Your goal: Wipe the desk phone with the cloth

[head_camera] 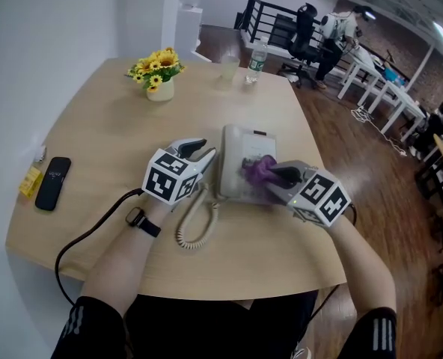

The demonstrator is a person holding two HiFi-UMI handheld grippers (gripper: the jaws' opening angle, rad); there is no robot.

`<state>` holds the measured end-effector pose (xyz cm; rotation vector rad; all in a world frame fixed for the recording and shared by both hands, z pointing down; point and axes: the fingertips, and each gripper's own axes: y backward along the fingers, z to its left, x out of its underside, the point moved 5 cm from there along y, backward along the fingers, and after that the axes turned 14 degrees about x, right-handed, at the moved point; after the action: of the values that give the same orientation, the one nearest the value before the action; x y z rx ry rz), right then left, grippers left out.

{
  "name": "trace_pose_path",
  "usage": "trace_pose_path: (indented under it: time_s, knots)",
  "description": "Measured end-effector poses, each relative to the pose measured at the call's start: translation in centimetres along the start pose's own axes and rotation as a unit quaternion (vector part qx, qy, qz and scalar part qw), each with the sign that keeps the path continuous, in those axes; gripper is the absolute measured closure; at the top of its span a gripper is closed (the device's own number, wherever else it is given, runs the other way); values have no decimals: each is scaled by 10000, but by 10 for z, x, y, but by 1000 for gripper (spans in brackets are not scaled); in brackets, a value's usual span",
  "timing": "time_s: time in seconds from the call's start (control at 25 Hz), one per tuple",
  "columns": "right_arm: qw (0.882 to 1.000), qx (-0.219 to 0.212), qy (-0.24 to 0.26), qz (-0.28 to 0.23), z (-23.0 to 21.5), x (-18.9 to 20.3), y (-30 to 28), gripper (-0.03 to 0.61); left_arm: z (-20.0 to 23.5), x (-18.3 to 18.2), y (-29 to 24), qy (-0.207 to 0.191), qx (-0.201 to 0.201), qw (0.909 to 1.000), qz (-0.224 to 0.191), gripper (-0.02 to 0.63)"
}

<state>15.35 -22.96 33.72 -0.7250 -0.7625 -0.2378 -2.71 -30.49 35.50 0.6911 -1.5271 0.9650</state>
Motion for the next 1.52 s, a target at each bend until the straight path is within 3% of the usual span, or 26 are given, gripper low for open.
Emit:
trace_pose_path:
  time_s: [0.2,0.4,0.52,0.68,1.12,1.4,1.52]
  knots:
    - [9972,630,-407,28,-73,-26,-49,492,0,0,1,-18,-13,10000,17,502]
    - [9948,602,-743,357,-91,-22,-96,492,-2,-1,1,6,2,10000,5,502]
    - [9962,452,-636,383,-78,-20,-97,492,-2,-1,0,-8,20,10000,5,502]
    - [9991,158,-42,384,-46,-23,-86,492,0,-1,1,-10,7,10000,11,502]
    - [9964,-88,840,-31,48,-4,-22,494,-2,-1,1,10,14,10000,-1,502]
    - [9919,-379,1214,7,74,4,3,502,0,0,1,1,11,10000,0,502]
    - [9887,-410,1420,-231,79,-7,15,505,-1,0,0,-8,20,10000,12,502]
